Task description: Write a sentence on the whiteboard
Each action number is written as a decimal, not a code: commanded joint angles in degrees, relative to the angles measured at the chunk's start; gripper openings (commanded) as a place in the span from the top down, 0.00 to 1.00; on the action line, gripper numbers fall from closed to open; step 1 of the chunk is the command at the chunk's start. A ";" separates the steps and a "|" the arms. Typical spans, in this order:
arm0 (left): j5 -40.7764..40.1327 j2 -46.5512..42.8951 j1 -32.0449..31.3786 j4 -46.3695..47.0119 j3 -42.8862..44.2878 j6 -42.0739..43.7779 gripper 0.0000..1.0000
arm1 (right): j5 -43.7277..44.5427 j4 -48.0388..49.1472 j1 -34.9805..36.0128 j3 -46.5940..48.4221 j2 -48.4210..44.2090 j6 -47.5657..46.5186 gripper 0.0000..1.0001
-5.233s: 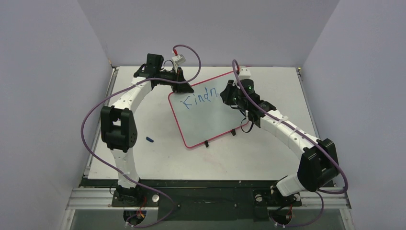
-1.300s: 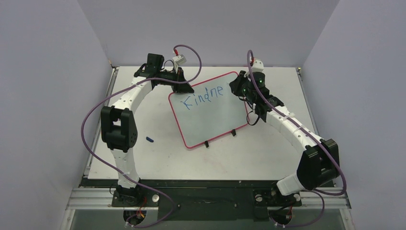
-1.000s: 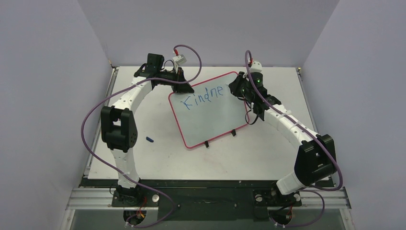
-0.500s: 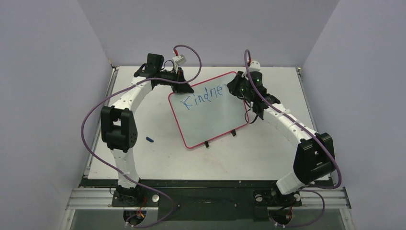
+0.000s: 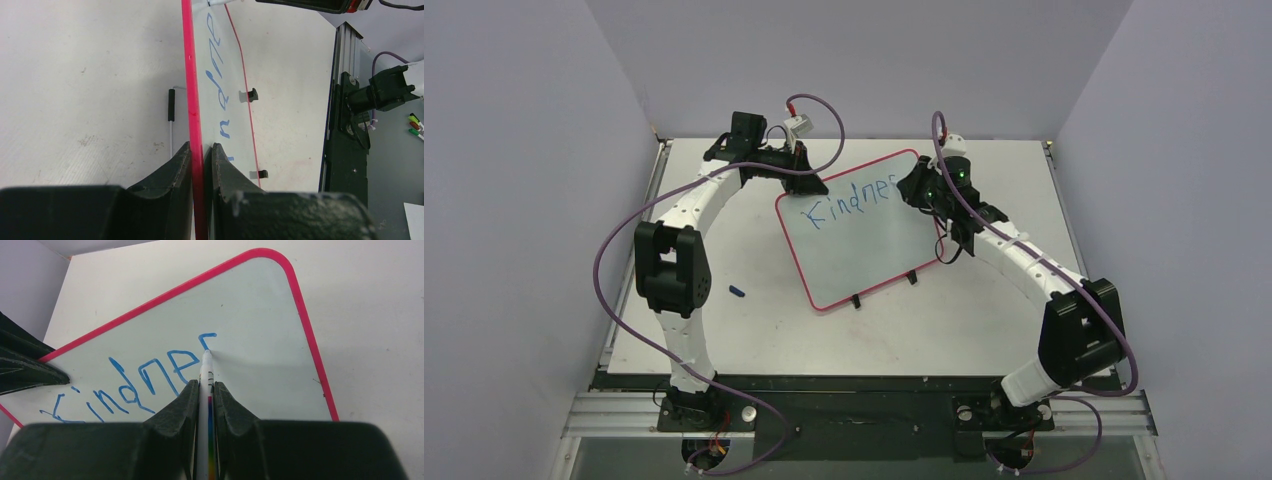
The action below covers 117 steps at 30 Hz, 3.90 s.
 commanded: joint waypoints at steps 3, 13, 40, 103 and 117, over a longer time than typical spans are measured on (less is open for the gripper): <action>2.35 -1.25 -1.64 -0.98 1.13 5.45 1.00 | 1.76 -0.06 -0.88 -2.79 -2.42 -0.45 1.00; 2.35 -1.33 -1.72 -0.95 1.12 5.48 1.00 | 0.97 -0.42 -1.59 -4.22 -3.49 -0.05 1.00; 2.25 -1.59 -1.65 -1.25 1.11 5.67 1.00 | -4.43 0.35 -0.46 -1.55 -8.26 1.38 1.00; 2.31 -0.89 -2.00 -1.57 1.71 5.63 1.00 | -0.02 -0.51 -1.90 3.77 0.63 -0.90 1.00; 2.24 -1.13 -1.95 -1.66 1.57 5.72 1.00 | 1.48 -1.84 -2.55 -1.02 -2.16 -1.52 1.00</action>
